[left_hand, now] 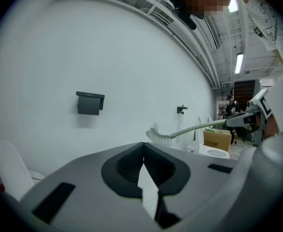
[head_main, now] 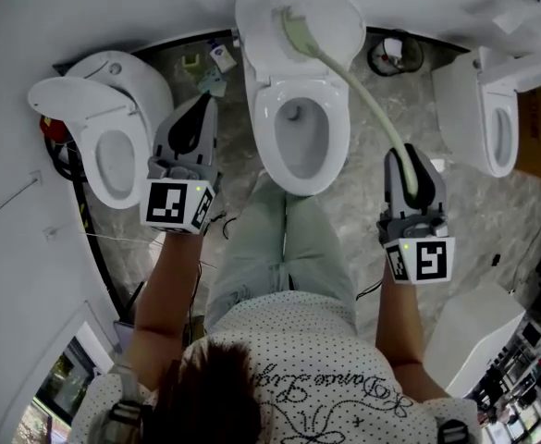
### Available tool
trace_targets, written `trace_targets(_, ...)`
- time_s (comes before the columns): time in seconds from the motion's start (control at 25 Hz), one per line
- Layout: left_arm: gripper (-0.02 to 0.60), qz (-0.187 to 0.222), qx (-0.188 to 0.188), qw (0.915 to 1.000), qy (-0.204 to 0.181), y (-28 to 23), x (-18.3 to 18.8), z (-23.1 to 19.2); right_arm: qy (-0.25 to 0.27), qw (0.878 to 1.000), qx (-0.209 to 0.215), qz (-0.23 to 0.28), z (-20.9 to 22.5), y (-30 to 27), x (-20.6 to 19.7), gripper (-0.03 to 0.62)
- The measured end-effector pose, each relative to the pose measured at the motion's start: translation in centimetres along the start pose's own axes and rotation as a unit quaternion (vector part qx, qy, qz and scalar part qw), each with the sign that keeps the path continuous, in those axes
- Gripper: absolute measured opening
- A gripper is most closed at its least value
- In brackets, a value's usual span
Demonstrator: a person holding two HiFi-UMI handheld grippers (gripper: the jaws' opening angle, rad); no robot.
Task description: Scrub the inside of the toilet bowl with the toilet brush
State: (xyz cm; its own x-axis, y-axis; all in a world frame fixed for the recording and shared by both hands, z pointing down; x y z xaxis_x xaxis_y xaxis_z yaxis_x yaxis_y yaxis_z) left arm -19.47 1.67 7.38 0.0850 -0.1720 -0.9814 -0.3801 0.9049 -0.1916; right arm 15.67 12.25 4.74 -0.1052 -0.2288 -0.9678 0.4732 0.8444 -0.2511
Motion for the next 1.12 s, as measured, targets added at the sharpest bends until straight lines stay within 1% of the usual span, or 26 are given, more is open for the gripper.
trace_targets(0.12,0.005,-0.009,0.002,0.9999,0.007,-1.0,-1.2,0.5,-0.004,1.000,0.006,-0.014,0.6,-0.2,-2.1,0.107)
trace_targets(0.24,0.005,-0.016,0.011,0.9998,0.004,-1.7,-2.2,1.0,-0.007,0.999,0.026,-0.035,1.6,-1.1,-4.3,0.107)
trace_targets(0.44,0.005,-0.033,0.027,0.9990,0.008,-2.9,-5.2,1.9,-0.008,0.994,0.053,-0.097,3.6,-2.1,-9.2,0.107)
trace_targets(0.64,0.005,-0.048,0.043,0.9978,0.012,-4.1,-9.2,3.1,-0.023,0.985,0.075,-0.152,5.2,-1.2,-15.3,0.107)
trace_targets(0.76,0.005,-0.055,0.054,0.9969,0.019,-4.9,-12.3,3.7,-0.029,0.979,0.080,-0.186,6.0,-0.5,-19.1,0.107)
trace_targets(0.92,0.005,-0.058,0.065,0.9958,0.029,-6.1,-16.4,4.1,0.003,0.976,0.077,-0.205,7.3,-1.2,-23.4,0.107)
trace_targets(1.12,0.004,-0.063,0.070,0.9951,0.030,-8.0,-20.9,4.7,0.008,0.968,0.094,-0.232,8.5,-2.9,-28.8,0.107)
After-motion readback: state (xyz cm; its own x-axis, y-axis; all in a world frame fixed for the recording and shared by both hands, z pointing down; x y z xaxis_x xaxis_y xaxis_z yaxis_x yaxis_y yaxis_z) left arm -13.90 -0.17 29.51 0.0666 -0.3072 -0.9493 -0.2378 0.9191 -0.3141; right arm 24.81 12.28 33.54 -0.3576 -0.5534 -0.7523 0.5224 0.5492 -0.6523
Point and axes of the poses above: the fingertips, and each gripper's own axes: y backward along the fingers, z to its right, x out of its top, the point moved 10 cm from there along y, backward along the fingers, and after that the axes turned 9 degrees about x, right-handed, at the moved point
